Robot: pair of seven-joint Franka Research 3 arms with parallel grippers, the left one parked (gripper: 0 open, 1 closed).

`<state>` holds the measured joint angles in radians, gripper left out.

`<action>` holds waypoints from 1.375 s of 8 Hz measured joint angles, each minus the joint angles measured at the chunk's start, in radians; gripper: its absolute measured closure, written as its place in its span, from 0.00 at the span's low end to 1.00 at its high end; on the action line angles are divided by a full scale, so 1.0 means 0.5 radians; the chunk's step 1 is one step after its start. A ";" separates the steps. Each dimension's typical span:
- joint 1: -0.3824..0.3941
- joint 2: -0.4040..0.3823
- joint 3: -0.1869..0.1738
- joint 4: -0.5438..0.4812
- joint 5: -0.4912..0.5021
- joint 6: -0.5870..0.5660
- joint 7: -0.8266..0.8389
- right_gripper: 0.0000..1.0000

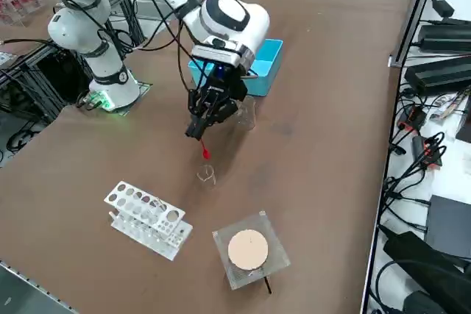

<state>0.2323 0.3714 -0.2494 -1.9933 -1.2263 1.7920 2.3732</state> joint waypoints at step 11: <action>-0.005 0.239 -0.002 0.001 0.033 0.016 0.162 0.97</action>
<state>0.2299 0.4909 -0.2505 -1.9928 -1.2097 1.8002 2.4542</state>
